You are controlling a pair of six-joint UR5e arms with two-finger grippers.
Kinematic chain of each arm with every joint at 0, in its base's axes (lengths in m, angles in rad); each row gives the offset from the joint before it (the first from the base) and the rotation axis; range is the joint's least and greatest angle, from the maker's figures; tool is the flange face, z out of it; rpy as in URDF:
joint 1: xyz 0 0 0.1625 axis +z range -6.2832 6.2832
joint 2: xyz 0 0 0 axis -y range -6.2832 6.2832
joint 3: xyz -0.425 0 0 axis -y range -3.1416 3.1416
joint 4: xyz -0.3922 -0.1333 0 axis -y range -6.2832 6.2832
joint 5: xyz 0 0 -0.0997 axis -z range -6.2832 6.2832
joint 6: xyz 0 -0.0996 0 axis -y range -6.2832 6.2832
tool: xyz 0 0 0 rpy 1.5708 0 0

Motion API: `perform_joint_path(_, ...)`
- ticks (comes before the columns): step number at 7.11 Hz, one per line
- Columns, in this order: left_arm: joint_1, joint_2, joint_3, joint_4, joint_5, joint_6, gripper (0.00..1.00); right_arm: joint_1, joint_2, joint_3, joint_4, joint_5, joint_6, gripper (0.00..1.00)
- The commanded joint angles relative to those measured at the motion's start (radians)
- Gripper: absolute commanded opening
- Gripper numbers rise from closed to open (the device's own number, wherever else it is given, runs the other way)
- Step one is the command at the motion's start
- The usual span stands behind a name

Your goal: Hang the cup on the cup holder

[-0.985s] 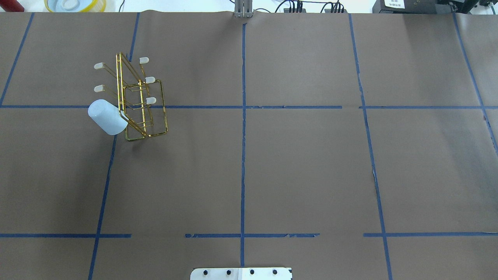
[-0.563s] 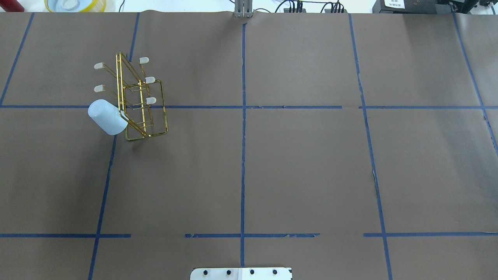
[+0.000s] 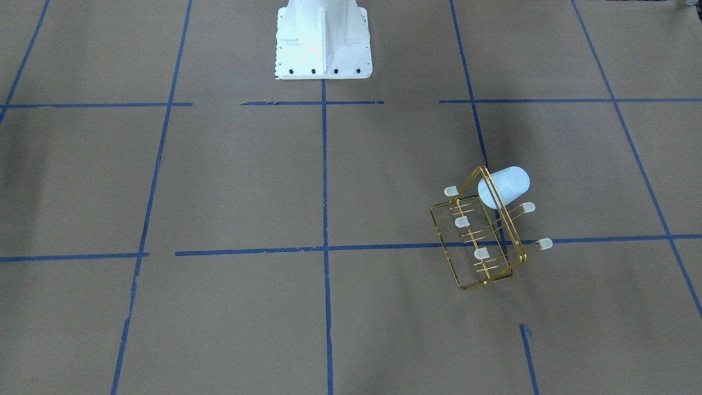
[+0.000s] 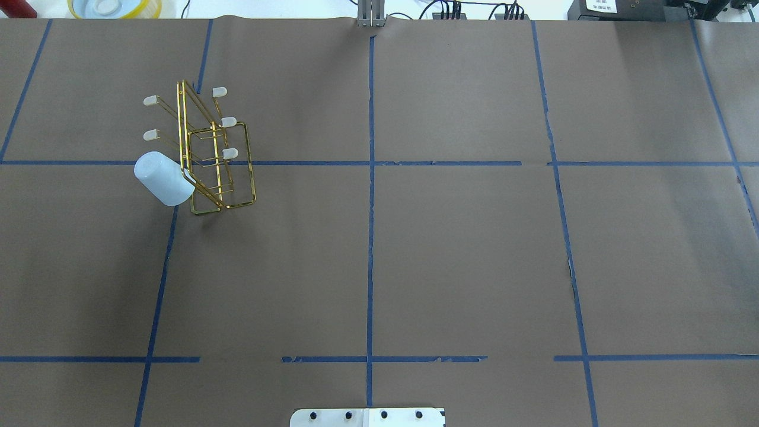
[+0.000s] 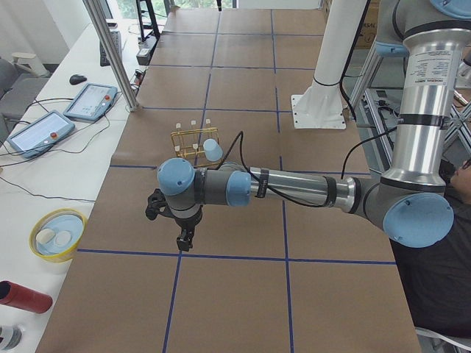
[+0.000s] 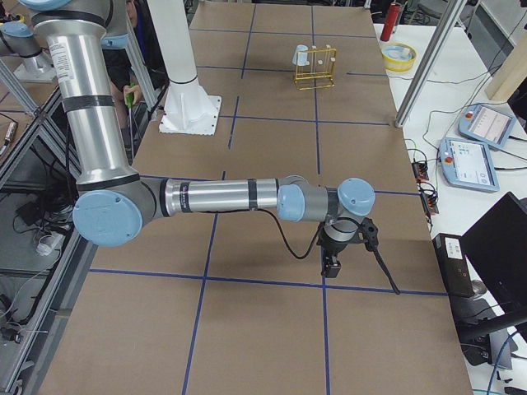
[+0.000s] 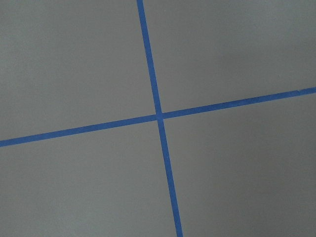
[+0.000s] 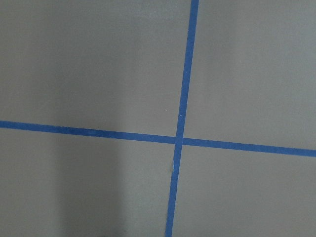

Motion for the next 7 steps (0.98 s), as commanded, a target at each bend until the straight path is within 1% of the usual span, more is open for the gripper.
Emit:
perform_joint_path(1,-0.001,0.001,-0.002,-0.006,0.000,0.002,1.00,0.000,0.000,0.000,0.000,0.000,0.000,1.00)
perform_joint_path(3,-0.001,0.001,-0.002,-0.007,0.000,0.000,1.00,0.000,0.000,0.000,0.000,0.000,0.000,1.00)
perform_joint_path(5,-0.001,0.002,0.004,-0.058,0.001,-0.001,1.00,0.000,0.000,0.000,0.000,0.000,0.000,1.00)
perform_joint_path(7,-0.001,0.002,0.007,-0.061,0.001,0.006,1.00,0.000,0.000,0.000,0.000,0.000,0.000,1.00)
